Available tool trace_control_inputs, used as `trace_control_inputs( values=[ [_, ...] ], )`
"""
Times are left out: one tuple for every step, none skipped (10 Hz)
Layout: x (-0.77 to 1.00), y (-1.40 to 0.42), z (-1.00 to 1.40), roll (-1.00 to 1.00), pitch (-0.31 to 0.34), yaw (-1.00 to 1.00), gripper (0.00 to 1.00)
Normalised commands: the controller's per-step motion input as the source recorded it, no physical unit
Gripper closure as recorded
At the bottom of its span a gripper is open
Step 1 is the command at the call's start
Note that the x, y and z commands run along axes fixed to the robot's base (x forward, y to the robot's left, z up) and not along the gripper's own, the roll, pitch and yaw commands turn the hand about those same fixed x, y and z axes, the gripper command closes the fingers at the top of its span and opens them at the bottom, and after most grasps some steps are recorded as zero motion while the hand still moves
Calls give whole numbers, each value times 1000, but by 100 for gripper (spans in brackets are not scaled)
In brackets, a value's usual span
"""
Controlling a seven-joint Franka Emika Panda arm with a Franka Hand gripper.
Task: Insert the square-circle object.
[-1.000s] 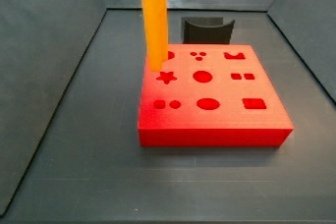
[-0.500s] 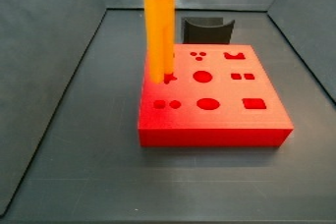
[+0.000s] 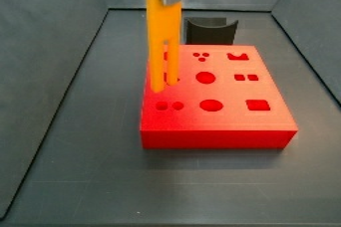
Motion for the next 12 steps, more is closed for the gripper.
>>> trace_control_inputs(
  values=[
    [26,0,-243,69,26,-897,100],
    [49,-17,-154,31,10,-911,100],
    [191,-37,-80,14,0,-843,100],
    [189,-66,0,0,0,-857,100],
    [257,-69,0,0,0,-811,100],
    [271,-71,0,0,0,-794,100],
    [223,-23,-111,29,0,-817,100],
    [0,0,-171,59,34,-903,100],
    [77,-63,-86,100,94,-737,100],
    [0,-40,0,53,24,0,100],
    [3,0,-29,0,0,0,100],
    [380,-51,-189,0,0,0,100]
  ],
)
